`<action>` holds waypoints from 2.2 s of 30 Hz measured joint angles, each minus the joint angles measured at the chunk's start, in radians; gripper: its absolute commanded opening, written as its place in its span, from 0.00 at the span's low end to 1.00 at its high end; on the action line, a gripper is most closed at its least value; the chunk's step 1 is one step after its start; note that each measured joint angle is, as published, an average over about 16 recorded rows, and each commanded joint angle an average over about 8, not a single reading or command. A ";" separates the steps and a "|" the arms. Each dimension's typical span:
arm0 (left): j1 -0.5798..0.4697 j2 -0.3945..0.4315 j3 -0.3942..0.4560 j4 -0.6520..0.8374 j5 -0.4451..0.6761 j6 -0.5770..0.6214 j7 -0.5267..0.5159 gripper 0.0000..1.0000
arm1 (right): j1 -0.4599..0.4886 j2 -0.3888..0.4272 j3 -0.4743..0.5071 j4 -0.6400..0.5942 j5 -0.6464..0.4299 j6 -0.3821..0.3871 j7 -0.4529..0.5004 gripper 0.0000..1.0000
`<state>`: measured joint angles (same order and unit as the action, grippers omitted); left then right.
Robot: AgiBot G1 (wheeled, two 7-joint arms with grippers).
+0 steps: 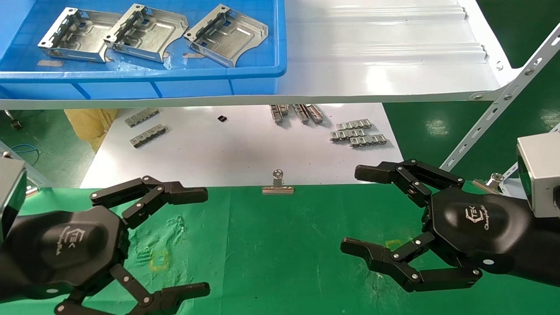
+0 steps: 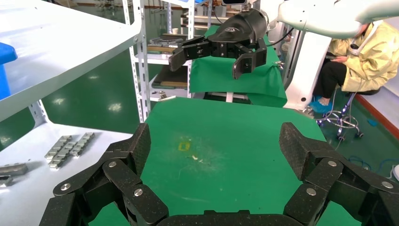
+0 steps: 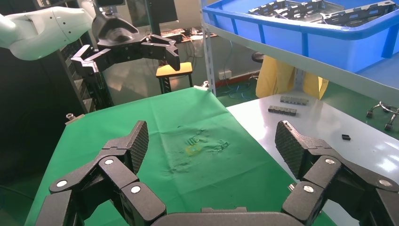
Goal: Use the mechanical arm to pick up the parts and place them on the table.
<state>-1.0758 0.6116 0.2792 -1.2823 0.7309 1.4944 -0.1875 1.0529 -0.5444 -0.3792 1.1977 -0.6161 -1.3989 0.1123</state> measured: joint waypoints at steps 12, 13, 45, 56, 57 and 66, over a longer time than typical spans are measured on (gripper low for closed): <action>0.000 0.000 0.000 0.000 0.000 0.000 0.000 1.00 | 0.000 0.000 0.000 0.000 0.000 0.000 0.000 0.98; 0.000 0.000 0.000 0.000 0.000 0.000 0.000 1.00 | 0.000 0.000 0.000 0.000 0.000 0.000 0.000 0.86; -0.253 0.171 0.024 0.194 0.171 -0.355 -0.027 1.00 | 0.000 0.000 0.000 0.000 0.000 0.000 0.000 0.00; -0.546 0.255 0.119 0.499 0.372 -0.404 -0.020 1.00 | 0.000 0.000 0.000 0.000 0.000 0.000 0.000 0.00; -0.575 0.261 0.131 0.532 0.393 -0.402 -0.022 1.00 | 0.000 0.000 0.000 0.000 0.000 0.000 0.000 0.00; -0.793 0.313 0.226 0.812 0.557 -0.385 -0.023 1.00 | 0.000 0.000 0.000 0.000 0.000 0.000 0.000 0.00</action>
<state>-1.8692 0.9246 0.5053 -0.4699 1.2875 1.1094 -0.2102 1.0528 -0.5444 -0.3792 1.1977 -0.6161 -1.3990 0.1123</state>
